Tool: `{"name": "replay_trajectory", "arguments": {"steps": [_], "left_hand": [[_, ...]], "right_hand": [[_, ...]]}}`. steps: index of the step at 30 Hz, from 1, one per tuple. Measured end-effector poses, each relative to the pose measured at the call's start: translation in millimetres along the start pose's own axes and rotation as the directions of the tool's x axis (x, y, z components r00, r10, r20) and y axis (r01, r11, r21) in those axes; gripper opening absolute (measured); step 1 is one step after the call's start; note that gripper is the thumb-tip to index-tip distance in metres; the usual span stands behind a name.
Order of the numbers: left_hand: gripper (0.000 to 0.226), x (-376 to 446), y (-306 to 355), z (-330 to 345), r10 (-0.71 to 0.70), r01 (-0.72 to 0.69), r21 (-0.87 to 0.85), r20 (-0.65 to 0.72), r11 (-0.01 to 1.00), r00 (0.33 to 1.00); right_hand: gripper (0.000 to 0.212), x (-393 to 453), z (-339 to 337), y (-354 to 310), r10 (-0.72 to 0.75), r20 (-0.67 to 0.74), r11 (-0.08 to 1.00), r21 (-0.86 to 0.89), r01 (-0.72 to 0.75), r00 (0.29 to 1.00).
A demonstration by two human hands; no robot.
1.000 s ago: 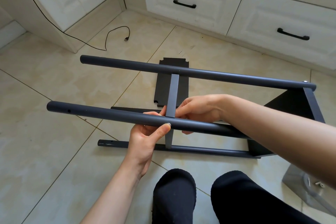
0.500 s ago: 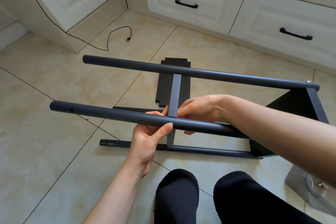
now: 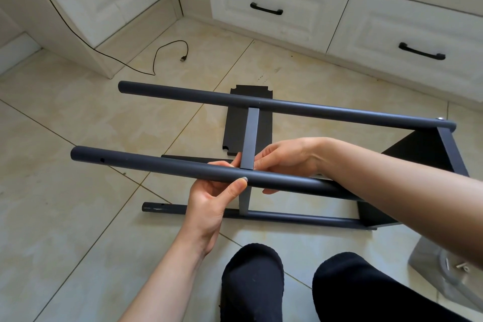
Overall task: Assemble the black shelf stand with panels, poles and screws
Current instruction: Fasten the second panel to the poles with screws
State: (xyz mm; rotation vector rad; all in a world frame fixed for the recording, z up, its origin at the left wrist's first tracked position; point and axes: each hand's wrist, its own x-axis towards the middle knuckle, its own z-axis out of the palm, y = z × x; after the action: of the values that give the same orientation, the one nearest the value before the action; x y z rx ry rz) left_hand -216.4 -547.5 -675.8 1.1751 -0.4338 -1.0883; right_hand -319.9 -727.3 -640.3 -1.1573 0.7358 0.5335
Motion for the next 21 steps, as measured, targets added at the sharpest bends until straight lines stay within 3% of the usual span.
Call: {"name": "replay_trajectory", "arguments": {"steps": [6,10,15,21], "left_hand": [[0.032,0,2,0,-0.014,0.014,-0.011,-0.016,1.0,1.0],[0.048,-1,6,2,-0.065,0.063,-0.039,-0.054,0.997,0.996],[0.04,-4,11,6,-0.132,0.122,-0.149,-0.065,0.981,0.989],[0.039,-5,16,10,-0.15,0.137,-0.14,-0.084,0.981,0.985]], "right_hand": [[0.018,-4,5,-3,-0.047,-0.042,0.997,-0.063,0.045,0.998],[0.02,-23,9,-4,-0.132,-0.093,0.986,-0.116,0.121,0.987],[0.02,-50,30,-10,-0.235,-0.207,0.864,-0.492,0.107,0.95],[0.016,-54,45,-3,-0.384,-0.276,0.739,-0.663,0.114,0.881]]}}
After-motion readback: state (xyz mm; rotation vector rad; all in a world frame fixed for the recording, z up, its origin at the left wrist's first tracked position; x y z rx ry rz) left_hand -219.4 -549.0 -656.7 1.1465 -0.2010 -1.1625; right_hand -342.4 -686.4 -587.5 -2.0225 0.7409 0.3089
